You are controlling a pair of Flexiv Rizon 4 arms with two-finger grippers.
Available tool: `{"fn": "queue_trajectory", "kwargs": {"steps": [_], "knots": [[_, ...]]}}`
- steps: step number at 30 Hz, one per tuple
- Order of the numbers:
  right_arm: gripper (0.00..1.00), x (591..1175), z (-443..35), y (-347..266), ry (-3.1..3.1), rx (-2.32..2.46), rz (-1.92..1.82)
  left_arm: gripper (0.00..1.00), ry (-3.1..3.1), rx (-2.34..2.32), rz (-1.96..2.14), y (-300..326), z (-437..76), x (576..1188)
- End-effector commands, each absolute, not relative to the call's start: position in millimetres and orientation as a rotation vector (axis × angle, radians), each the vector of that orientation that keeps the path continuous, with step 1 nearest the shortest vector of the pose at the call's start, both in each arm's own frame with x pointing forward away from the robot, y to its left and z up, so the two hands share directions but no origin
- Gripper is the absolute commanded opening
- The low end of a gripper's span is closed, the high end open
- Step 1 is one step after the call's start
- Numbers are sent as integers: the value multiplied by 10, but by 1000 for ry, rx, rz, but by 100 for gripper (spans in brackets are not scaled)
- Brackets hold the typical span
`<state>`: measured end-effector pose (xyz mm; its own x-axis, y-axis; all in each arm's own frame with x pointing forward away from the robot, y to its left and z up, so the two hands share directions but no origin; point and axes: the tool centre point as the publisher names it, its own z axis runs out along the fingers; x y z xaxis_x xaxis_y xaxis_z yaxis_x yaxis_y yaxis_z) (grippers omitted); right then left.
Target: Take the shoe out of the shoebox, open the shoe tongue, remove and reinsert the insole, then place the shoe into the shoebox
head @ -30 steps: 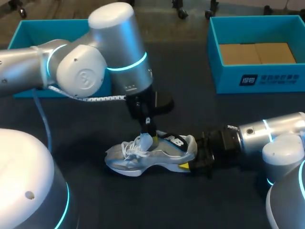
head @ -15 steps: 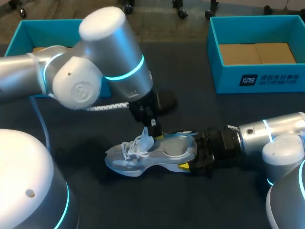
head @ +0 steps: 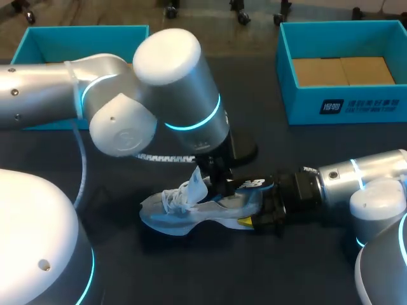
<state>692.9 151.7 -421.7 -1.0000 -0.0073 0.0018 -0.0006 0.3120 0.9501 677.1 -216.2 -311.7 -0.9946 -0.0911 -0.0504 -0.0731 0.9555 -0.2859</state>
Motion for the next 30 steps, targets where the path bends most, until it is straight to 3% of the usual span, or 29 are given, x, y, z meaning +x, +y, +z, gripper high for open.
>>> {"fn": "queue_trajectory", "kwargs": {"steps": [1,13,17,18,19,29,30], "knots": [[0,6899,-4247,1526,-2544,7,-1838,56,2960,-133,-472,-2049,-3052,6636],[0,6899,-4247,1526,-2544,7,-1838,36,2851,-128,-444,-2247,-3079,6660],[0,6899,-4247,1526,-2544,7,-1838,20,2839,-120,-406,-2282,-3150,6679],[0,6899,-4247,1526,-2544,7,-1838,3,2833,-122,-397,-2288,-3169,6684],[0,6899,-4247,1526,-2544,7,-1838,0,2834,-123,-397,-2285,-3170,6685],[0,6899,-4247,1526,-2544,7,-1838,0,2797,-121,-461,-2167,-3003,6623],[0,6899,-4247,1526,-2544,7,-1838,16,2786,-120,-469,-2157,-2996,6608]]}}
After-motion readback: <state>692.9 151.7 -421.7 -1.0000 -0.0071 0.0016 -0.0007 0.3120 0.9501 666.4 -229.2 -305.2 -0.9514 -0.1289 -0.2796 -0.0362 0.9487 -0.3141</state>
